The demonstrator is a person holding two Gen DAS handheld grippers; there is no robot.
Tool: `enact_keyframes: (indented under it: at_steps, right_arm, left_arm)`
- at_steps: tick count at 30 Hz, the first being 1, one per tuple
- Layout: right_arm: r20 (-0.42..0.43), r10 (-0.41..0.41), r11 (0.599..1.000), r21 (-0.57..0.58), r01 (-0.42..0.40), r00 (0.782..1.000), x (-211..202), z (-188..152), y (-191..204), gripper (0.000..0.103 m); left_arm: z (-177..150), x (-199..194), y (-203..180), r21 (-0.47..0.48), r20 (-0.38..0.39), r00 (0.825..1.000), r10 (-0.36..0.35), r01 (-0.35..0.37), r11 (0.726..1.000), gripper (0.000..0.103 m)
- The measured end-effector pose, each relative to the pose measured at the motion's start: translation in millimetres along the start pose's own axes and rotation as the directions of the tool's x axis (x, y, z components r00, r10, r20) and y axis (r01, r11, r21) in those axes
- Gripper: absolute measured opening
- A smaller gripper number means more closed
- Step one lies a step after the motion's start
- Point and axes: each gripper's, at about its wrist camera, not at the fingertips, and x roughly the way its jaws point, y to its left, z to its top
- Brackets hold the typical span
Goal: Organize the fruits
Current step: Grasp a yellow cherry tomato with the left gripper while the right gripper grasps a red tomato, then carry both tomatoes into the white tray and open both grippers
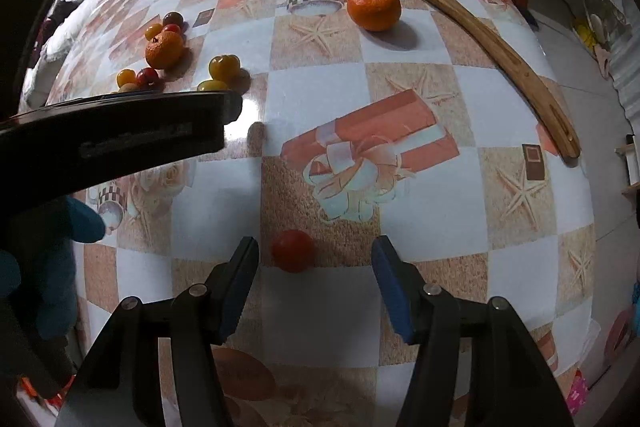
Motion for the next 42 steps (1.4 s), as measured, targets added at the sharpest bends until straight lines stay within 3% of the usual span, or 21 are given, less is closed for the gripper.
enact_keyframes:
  at_steps: [3, 5, 7, 11, 12, 15, 24, 33, 42]
  right_arm:
    - [0.004, -0.012, 1.000, -0.010, 0.012, 1.000, 1.4, 2.4, 3.0, 0.063]
    - [0.005, -0.021, 1.000, -0.023, 0.021, 1.000, 2.1, 3.7, 5.6, 0.060]
    - [0.008, -0.037, 0.998, -0.040, 0.037, 0.999, 2.6, 3.6, 8.6, 0.052]
    - [0.015, -0.057, 0.995, -0.078, 0.058, 0.998, 2.0, 2.8, 14.5, 0.026]
    - [0.015, -0.058, 0.995, -0.083, 0.059, 0.998, 1.9, 2.8, 15.1, 0.022]
    - [0.002, -0.021, 0.998, -0.059, 0.021, 1.000, 1.0, 4.2, 10.3, 0.022]
    - [-0.013, 0.067, 0.997, 0.032, -0.067, 0.998, -6.8, 4.2, -7.1, 0.022]
    - [-0.012, 0.072, 0.997, 0.005, -0.072, 0.997, -14.0, 7.2, 2.4, 0.022]
    - [-0.006, 0.087, 0.995, -0.056, -0.087, 0.996, -20.8, 17.3, 35.2, 0.022]
  left_arm:
    - [2.1, 2.6, -3.8, 0.001, -0.002, 1.000, 0.014, -0.014, 1.000, 0.059]
    - [2.3, 2.8, -5.4, 0.002, 0.001, 1.000, 0.028, -0.028, 1.000, 0.051]
    - [2.3, 2.6, -4.7, -0.002, 0.005, 0.999, 0.037, -0.037, 0.999, 0.046]
    - [2.6, 0.9, 0.3, -0.017, 0.011, 1.000, 0.020, -0.020, 1.000, 0.023]
    - [2.5, 0.0, 2.5, -0.026, 0.015, 1.000, 0.006, -0.006, 1.000, 0.023]
    - [-1.0, -5.6, 9.4, -0.051, 0.022, 0.999, -0.031, 0.032, 0.998, 0.023]
    - [-15.9, -34.5, 22.8, -0.053, 0.043, 0.998, -0.049, 0.051, 0.997, 0.023]
    - [-37.2, -60.0, 40.5, -0.062, 0.058, 0.997, -0.045, 0.048, 0.997, 0.023]
    - [-59.1, -81.6, 76.2, -0.133, 0.076, 0.997, -0.028, 0.038, 0.990, 0.023]
